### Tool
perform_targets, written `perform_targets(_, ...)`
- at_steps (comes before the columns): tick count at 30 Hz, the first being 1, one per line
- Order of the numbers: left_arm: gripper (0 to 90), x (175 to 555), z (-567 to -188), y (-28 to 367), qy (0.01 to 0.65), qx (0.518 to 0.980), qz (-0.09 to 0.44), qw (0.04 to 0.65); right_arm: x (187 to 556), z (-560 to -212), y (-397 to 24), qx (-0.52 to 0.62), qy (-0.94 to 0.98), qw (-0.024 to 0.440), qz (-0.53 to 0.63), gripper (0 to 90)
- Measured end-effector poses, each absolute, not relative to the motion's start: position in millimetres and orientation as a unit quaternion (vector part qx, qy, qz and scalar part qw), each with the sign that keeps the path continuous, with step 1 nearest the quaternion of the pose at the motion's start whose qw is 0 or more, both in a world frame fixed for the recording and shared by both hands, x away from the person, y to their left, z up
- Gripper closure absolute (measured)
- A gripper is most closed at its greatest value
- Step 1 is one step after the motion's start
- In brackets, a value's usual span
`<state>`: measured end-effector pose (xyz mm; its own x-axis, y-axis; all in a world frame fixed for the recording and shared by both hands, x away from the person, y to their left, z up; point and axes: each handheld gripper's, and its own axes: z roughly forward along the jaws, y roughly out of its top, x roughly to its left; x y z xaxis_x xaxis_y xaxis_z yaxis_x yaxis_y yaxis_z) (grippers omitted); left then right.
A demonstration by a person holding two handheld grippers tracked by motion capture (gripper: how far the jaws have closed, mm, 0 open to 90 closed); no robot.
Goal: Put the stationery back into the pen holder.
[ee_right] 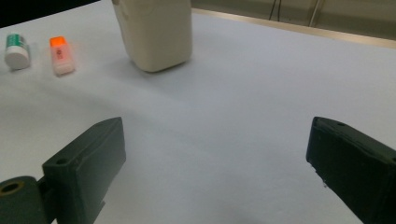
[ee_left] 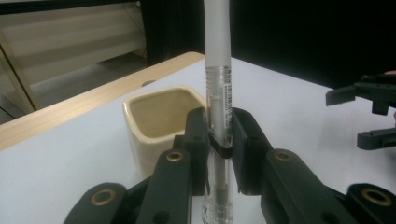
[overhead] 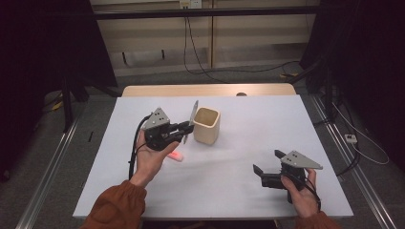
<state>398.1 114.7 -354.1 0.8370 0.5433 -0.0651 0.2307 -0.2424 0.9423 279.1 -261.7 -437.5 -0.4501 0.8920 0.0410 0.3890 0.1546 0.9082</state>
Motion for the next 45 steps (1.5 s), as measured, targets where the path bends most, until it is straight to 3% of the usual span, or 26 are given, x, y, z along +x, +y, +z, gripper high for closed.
perform_targets(17,78.2,429.9,-330.0,96.1,0.274,0.752,0.161,0.577,267.1,-447.3,-272.5,0.467,0.711,0.269,0.452,5.8)
perform_targets(30,78.2,455.1,-336.6,76.2,0.284,0.751,0.183,0.567,267.8,-447.8,-272.7,0.467,0.709,0.258,0.46,6.7)
perform_targets(45,78.2,472.4,-355.2,60.9,0.286,0.751,0.172,0.569,267.9,-448.1,-270.3,0.463,0.715,0.248,0.46,6.6)
